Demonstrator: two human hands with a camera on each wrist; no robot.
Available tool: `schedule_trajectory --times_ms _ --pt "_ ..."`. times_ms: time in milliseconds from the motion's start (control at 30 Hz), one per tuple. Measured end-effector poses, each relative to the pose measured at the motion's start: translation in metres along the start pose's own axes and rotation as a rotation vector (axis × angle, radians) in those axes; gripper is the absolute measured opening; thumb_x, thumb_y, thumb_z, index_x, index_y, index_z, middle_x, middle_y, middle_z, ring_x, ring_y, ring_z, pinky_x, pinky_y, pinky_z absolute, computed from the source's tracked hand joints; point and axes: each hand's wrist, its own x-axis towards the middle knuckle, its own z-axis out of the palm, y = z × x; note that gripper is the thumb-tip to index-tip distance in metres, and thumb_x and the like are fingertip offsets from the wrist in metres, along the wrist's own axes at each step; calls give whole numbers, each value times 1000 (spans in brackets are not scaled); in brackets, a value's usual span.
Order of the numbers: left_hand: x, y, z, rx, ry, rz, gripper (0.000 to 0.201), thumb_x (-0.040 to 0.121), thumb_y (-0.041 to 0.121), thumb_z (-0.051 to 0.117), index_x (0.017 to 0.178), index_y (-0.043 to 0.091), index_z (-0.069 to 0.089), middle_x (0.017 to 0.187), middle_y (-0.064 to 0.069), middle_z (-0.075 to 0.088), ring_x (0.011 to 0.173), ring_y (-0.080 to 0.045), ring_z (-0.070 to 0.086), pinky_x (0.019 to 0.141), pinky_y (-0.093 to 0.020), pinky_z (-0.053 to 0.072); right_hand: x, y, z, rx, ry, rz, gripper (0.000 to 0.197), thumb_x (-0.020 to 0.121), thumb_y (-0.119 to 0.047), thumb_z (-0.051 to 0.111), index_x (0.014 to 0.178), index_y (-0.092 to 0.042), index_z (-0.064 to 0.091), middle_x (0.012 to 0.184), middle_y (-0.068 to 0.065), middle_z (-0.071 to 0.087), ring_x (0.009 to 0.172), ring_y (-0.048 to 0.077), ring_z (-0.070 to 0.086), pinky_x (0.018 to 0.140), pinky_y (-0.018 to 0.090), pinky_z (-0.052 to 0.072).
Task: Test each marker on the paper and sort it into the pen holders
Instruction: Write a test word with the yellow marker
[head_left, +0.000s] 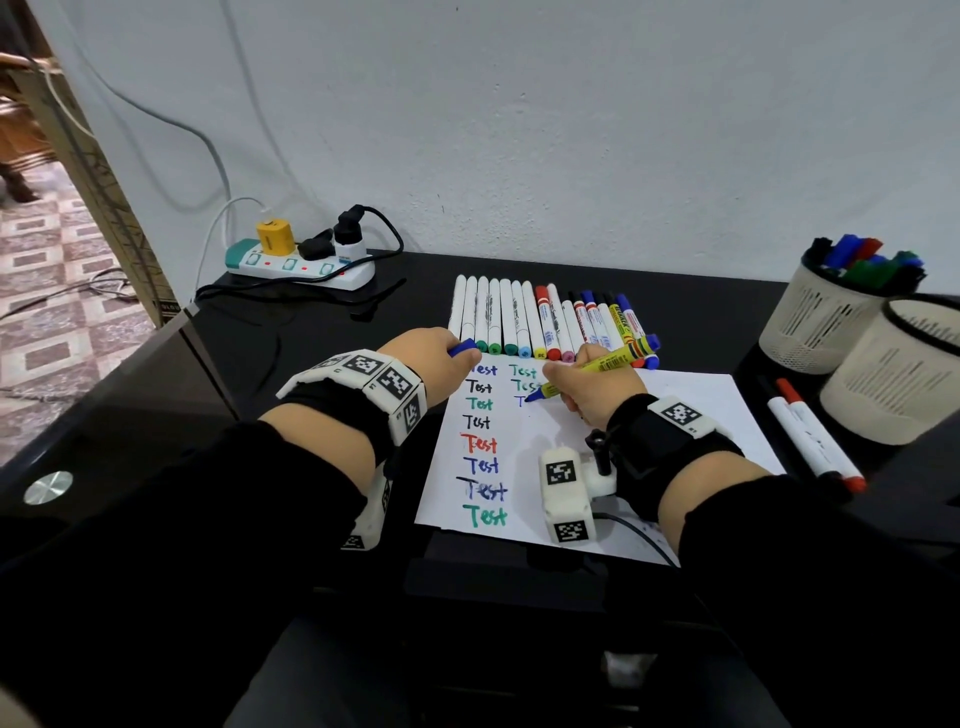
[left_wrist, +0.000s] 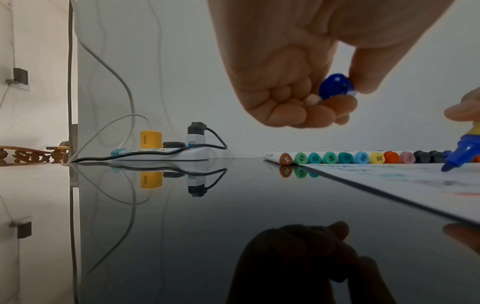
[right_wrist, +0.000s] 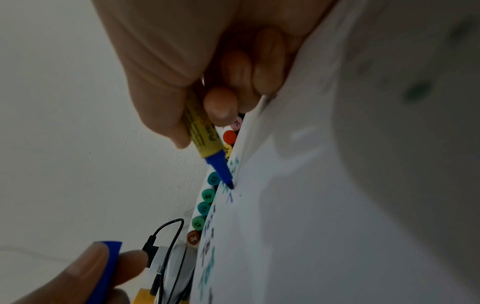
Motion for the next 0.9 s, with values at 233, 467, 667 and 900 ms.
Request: schedule_trajectory --times_ms 233,467,667,900 --pt "0 0 1 -4 7 2 39 97 44 38 116 13 54 88 0 53 81 -14 51 73 -27 38 2 1 2 66 38 13 31 87 -21 62 66 -17 38 59 5 49 53 17 42 56 26 38" --pt "1 -2 1 -10 7 -1 39 97 45 38 114 15 55 81 2 52 80 -14 52 72 -27 38 2 0 1 53 8 30 34 85 -15 60 63 -18 34 64 7 45 57 18 39 57 27 34" --pt "0 -1 1 -7 3 -3 39 97 45 38 116 15 55 88 0 54 81 -14 51 72 -27 38 3 1 1 83 72 63 30 87 -20 60 66 -18 38 65 4 48 56 17 43 56 26 37" --pt "0 -2 1 -3 1 -2 39 97 44 38 116 14 55 90 0 54 82 -15 52 73 -27 39 2 -1 2 74 61 68 30 84 -15 59 64 -18 36 68 8 44 60 19 40 58 29 35"
